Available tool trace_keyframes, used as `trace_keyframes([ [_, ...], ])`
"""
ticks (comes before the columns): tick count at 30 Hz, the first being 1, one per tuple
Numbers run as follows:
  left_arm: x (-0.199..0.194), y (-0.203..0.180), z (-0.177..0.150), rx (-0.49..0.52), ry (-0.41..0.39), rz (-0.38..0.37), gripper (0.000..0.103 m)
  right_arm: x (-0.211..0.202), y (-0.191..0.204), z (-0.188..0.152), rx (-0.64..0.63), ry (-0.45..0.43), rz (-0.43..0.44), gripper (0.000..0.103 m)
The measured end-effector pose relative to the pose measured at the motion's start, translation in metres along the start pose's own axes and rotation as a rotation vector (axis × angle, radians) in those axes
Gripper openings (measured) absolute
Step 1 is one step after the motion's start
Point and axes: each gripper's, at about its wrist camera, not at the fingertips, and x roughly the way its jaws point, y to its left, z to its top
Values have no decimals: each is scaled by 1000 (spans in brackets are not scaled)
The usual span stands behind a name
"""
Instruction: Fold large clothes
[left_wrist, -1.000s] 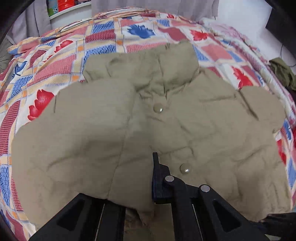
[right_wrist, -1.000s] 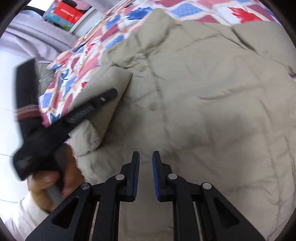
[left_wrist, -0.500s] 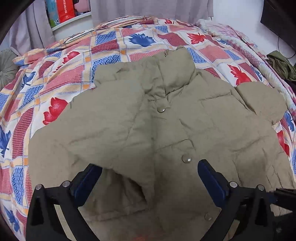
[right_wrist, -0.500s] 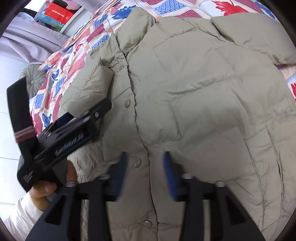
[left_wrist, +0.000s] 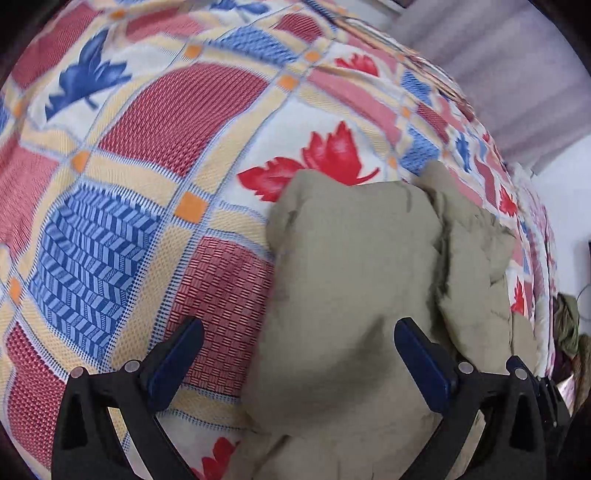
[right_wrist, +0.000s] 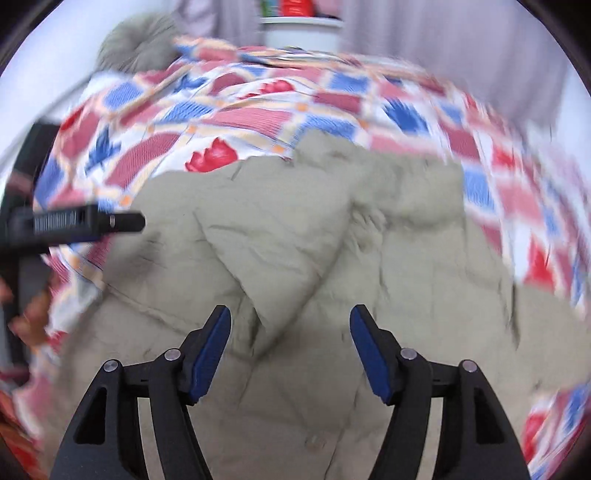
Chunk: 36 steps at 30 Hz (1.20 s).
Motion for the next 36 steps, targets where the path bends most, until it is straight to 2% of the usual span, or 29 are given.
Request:
trace_keyframes([
  [1, 8, 7, 3, -24, 12, 16, 91, 10, 13, 6, -63, -4, -41, 70],
  [3, 16, 8, 3, -22, 12, 29, 65, 26, 23, 13, -102, 2, -97, 70],
  [4, 18, 3, 0, -2, 0, 32, 58, 31, 24, 17, -100, 6, -123, 70],
  [5, 18, -5, -1, 35, -11, 42, 45, 35, 23, 19, -82, 7, -153, 70],
  [6, 19, -13, -4, 71, -20, 64, 41, 37, 14, 19, -41, 4, -179, 68],
  [7, 20, -21, -7, 111, -31, 105, 41, 35, 2, 18, 24, -8, -187, 58],
  [9, 23, -29, -9, 164, -42, 150, 41, 34, -28, 11, 171, -2, -174, 53],
  [10, 24, -32, -10, 173, -39, 153, 41, 35, -51, 3, 281, 25, -153, 53],
  [13, 26, -37, -11, 195, -39, 191, 41, 42, -101, -23, 533, 84, -16, 53],
  [16, 22, -37, -12, 204, -45, 223, 41, 38, -130, -51, 683, 120, -39, 53],
  [19, 6, -40, -13, 222, -80, 265, 41, 26, -152, -74, 803, 117, -53, 53],
  [21, -10, -44, -13, 247, -127, 272, 41, 12, -160, -80, 817, 87, -82, 52],
  [23, -25, -51, -15, 281, -166, 269, 41, 0, -162, -75, 776, 37, -71, 36],
  [24, -29, -54, -17, 296, -173, 273, 41, -2, -160, -69, 740, 25, -55, 32],
  [27, -21, -59, -28, 316, -125, 290, 41, 10, -135, -42, 559, 29, 7, 32],
  [30, 6, -57, -44, 297, -74, 346, 42, 34, -115, -32, 450, 70, 30, 32],
  [33, 16, -55, -52, 295, -99, 365, 45, 59, -118, -38, 463, 136, 20, 28],
  [36, 16, -57, -50, 321, -97, 387, 45, 52, -135, -52, 541, 139, 34, 28],
])
